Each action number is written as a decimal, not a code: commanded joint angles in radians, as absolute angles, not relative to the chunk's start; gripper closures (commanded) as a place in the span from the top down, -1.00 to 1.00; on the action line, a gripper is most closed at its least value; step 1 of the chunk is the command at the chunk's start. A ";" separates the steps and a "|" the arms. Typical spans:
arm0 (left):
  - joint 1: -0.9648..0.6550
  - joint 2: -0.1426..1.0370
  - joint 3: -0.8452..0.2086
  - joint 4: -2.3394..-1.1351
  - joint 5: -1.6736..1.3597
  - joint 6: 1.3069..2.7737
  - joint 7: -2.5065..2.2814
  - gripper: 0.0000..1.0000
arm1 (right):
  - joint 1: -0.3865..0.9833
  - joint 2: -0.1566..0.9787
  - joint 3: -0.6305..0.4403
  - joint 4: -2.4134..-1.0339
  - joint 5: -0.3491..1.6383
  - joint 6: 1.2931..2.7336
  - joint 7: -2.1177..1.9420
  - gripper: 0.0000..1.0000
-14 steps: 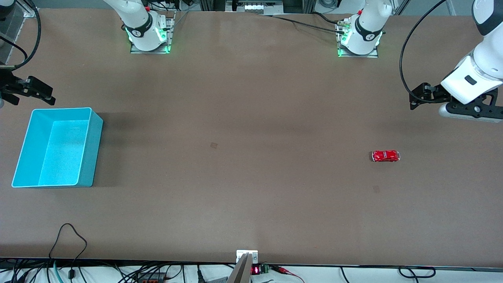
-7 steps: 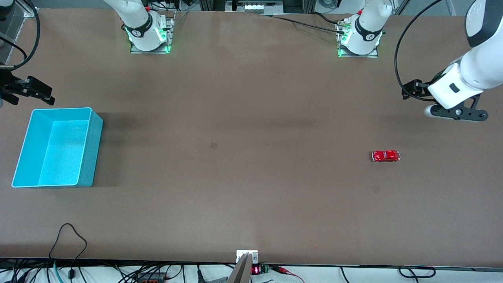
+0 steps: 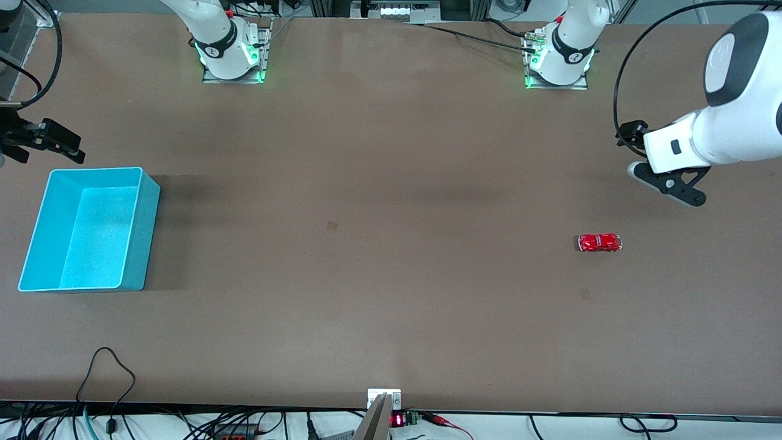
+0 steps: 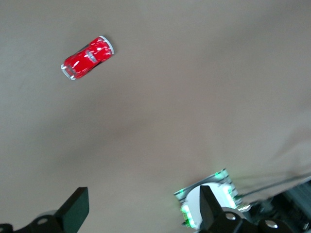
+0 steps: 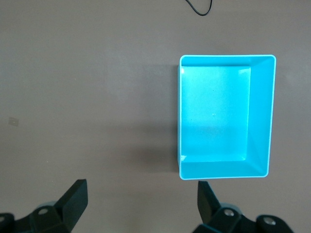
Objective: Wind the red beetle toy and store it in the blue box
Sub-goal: 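Move the left gripper over the red toy car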
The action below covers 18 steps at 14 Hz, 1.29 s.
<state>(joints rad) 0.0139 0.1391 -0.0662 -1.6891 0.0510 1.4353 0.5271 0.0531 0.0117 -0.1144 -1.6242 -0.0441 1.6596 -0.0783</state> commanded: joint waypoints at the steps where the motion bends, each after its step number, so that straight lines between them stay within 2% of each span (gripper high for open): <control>1: 0.070 0.155 -0.067 -1.750 0.046 1.555 0.792 1.00 | 0.054 -0.009 -0.110 -1.640 -0.040 1.661 -0.067 1.00; 6: 0.095 0.169 -0.066 -1.962 0.081 1.961 1.125 1.00 | 0.054 -0.008 -0.109 -1.638 -0.040 1.667 -0.066 1.00; 10: 0.120 0.322 -0.066 -1.983 0.094 2.247 1.417 1.00 | 0.052 -0.003 -0.110 -1.637 -0.038 1.672 -0.067 1.00; 13: 0.126 0.357 -0.066 -2.029 0.094 2.357 1.457 1.00 | 0.051 -0.002 -0.112 -1.637 -0.032 1.687 -0.067 1.00; 18: 0.147 0.439 -0.067 -2.040 0.094 2.410 1.473 1.00 | 0.052 0.000 -0.112 -1.637 -0.032 1.686 -0.067 1.00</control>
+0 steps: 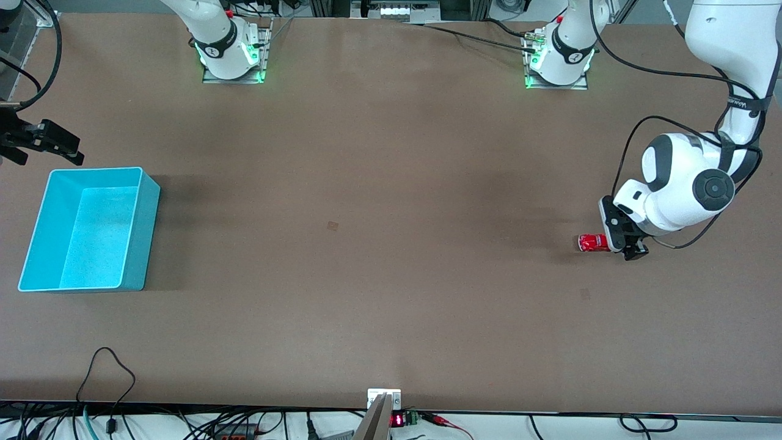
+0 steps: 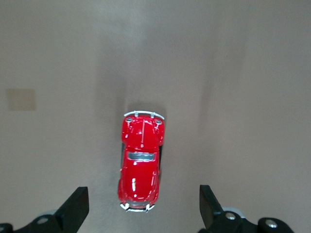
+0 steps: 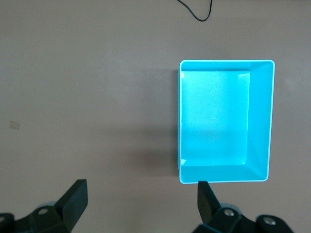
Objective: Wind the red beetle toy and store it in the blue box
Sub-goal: 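Lower the left gripper and grasp the red car's body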
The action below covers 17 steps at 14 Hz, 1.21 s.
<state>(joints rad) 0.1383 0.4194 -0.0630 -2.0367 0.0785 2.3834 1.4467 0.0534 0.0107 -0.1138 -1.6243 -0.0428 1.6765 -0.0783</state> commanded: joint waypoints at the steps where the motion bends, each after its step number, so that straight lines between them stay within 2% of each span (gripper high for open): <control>1: 0.149 0.442 -0.067 -2.046 0.094 2.427 1.485 1.00 | 0.052 0.000 -0.112 -1.637 -0.032 1.686 -0.067 1.00; 5: 0.141 0.443 -0.067 -2.105 0.094 2.545 1.523 1.00 | 0.051 0.002 -0.112 -1.637 -0.032 1.686 -0.067 1.00; 6: 0.144 0.451 -0.067 -2.105 0.094 2.546 1.523 0.92 | 0.051 0.002 -0.112 -1.638 -0.032 1.687 -0.069 1.00; 10: 0.147 0.482 -0.067 -2.102 0.094 2.598 1.535 0.47 | 0.048 0.002 -0.112 -1.637 -0.032 1.687 -0.069 1.00; 13: 0.147 0.480 -0.067 -2.102 0.094 2.602 1.537 -0.22 | 0.048 0.002 -0.112 -1.637 -0.032 1.687 -0.069 1.00; 14: 0.149 0.480 -0.067 -2.102 0.094 2.602 1.537 -0.39 | 0.048 0.002 -0.112 -1.637 -0.032 1.687 -0.069 1.00; 15: 0.149 0.480 -0.067 -2.102 0.094 2.600 1.537 -0.49 | 0.048 0.002 -0.112 -1.637 -0.032 1.687 -0.069 1.00; 17: 0.149 0.480 -0.067 -2.102 0.094 2.600 1.539 -0.52 | 0.048 0.002 -0.112 -1.637 -0.032 1.687 -0.069 1.00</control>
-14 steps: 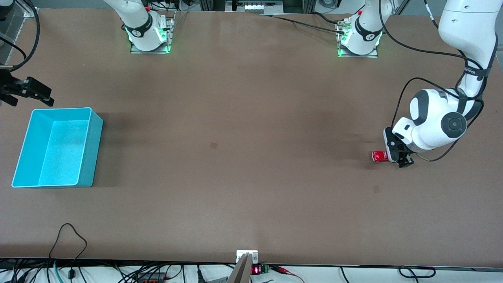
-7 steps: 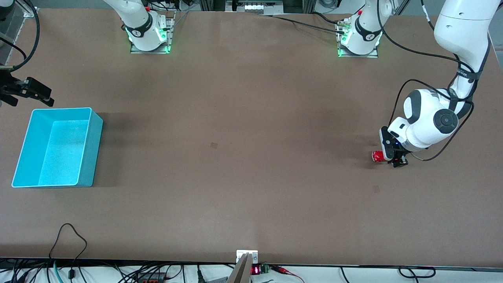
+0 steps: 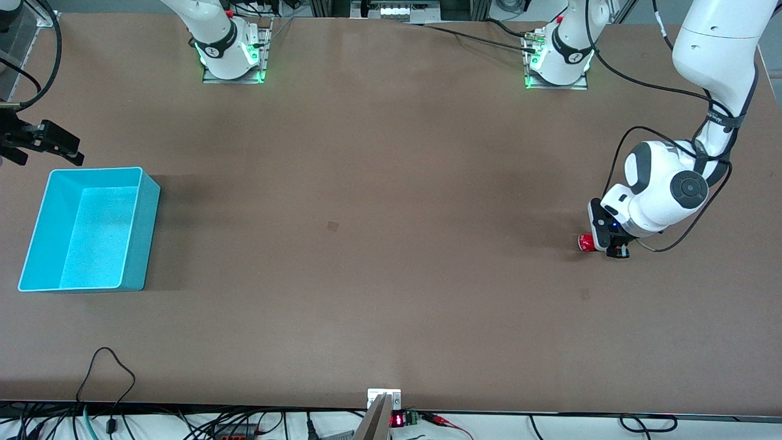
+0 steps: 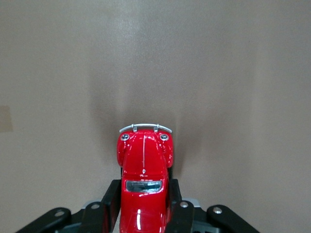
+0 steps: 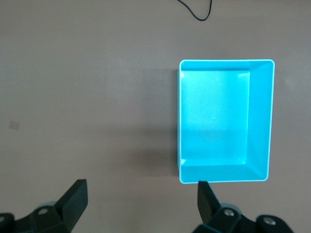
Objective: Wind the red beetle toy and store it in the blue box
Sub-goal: 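Lower the left gripper and grasp the red car's body, then pull the red car backward along the table with the left gripper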
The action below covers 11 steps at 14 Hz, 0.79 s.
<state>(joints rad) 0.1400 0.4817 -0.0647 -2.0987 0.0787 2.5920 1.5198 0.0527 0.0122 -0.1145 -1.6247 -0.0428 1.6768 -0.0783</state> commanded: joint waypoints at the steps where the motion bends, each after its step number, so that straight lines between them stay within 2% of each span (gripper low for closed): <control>1: 0.149 0.480 -0.067 -2.102 0.094 2.597 1.539 -0.53 | 0.048 0.003 -0.112 -1.638 -0.032 1.687 -0.069 1.00; 11: 0.193 0.503 -0.066 -2.092 0.094 2.599 1.609 -0.53 | 0.048 0.003 -0.112 -1.637 -0.032 1.687 -0.069 1.00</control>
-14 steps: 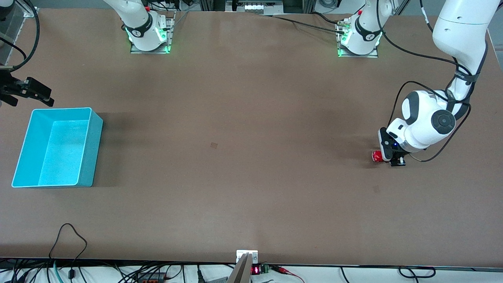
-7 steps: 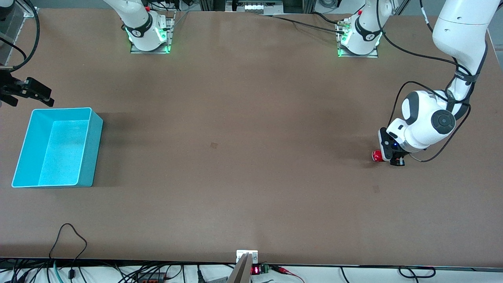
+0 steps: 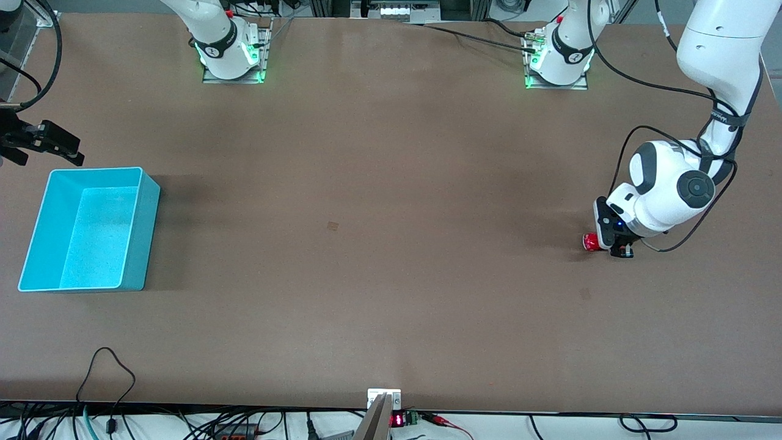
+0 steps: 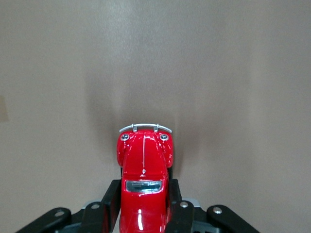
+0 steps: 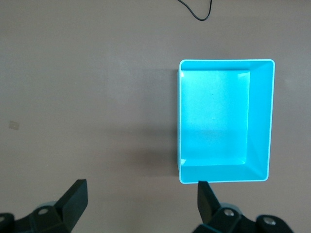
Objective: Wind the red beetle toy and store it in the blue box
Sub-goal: 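Pull the red car backward along the table with the left gripper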
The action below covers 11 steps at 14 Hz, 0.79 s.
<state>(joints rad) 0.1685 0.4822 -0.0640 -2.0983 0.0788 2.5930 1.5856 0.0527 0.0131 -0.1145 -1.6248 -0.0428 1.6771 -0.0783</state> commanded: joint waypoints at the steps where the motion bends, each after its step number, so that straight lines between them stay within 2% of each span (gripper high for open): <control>1: 0.215 0.505 -0.066 -2.091 0.094 2.599 1.620 -0.53 | 0.048 0.003 -0.112 -1.637 -0.032 1.687 -0.069 1.00; 11: 0.328 0.531 -0.063 -2.065 0.094 2.600 1.747 -0.52 | 0.048 0.002 -0.112 -1.637 -0.032 1.687 -0.072 1.00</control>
<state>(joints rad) 0.3100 0.4963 -0.0618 -2.0768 0.0788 2.5981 1.7082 0.0527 0.0134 -0.1145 -1.6248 -0.0427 1.6772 -0.0783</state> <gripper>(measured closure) 0.568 0.000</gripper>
